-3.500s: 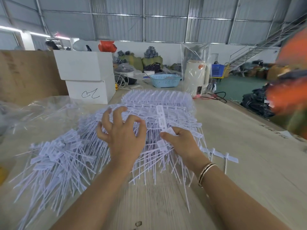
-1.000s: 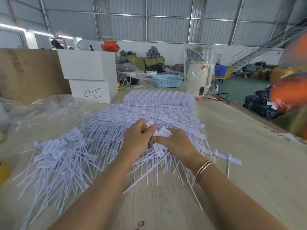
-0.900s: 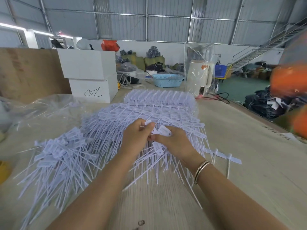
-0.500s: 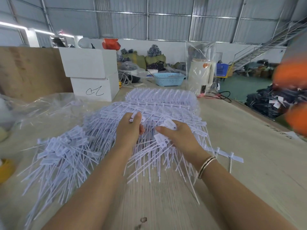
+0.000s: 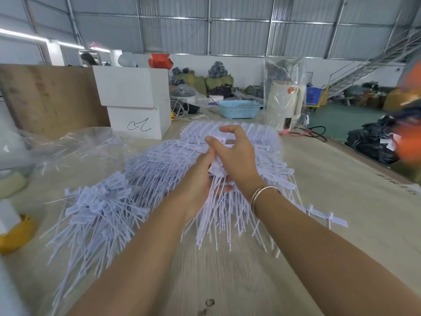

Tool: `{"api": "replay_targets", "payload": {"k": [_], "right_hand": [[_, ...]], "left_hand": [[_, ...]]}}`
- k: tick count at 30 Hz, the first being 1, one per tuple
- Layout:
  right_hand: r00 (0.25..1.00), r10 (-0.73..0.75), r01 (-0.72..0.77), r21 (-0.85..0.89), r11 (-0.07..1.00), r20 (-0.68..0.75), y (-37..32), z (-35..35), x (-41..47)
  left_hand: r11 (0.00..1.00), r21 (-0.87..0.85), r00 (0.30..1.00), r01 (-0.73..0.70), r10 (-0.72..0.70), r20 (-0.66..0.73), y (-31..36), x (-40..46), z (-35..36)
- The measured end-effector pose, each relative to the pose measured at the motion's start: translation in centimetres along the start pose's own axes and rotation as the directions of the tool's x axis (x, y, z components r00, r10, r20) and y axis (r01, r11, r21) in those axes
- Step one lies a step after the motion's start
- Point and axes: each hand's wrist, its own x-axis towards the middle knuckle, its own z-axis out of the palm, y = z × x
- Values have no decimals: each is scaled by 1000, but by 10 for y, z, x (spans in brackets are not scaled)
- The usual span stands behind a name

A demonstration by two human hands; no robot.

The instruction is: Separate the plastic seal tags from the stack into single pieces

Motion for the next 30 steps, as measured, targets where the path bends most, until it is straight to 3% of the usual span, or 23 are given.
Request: {"api": "replay_targets", "payload": {"k": [5,9,14,19,22,25,28,30], "right_hand": [[976,163,-136,179,974,-142,6,30,1],[918,393,-327,454,829,-58,7,43,-2],[886,463,-368,577,729,-20,4,49,0],[915,402,-343,587,733,33,1,56,-3],[942,335,-316,410,855,27,9,55,-7],[940,341,-328,278,903,0,26,49,-10],[933,357,-335,239,912,-54,38,37,-12],[944,318,-295,210,932,-87,43,31,-13]], "left_hand": [[991,135,997,20,-10,-79,-12,0,-2],[994,99,991,35,-21,-132,-11,-1,-8],[999,26,980,19,-14,-198,-13,-1,-15],[979,204,951,-7,69,-301,-8,-2,-24],[956,293,868,24,126,-481,4,3,-45],[826,536,775,174,221,-593,10,1,-83],[596,695,731,401,249,-636,7,-14,-109],[436,766,717,473,314,-622,5,-21,-118]]}}
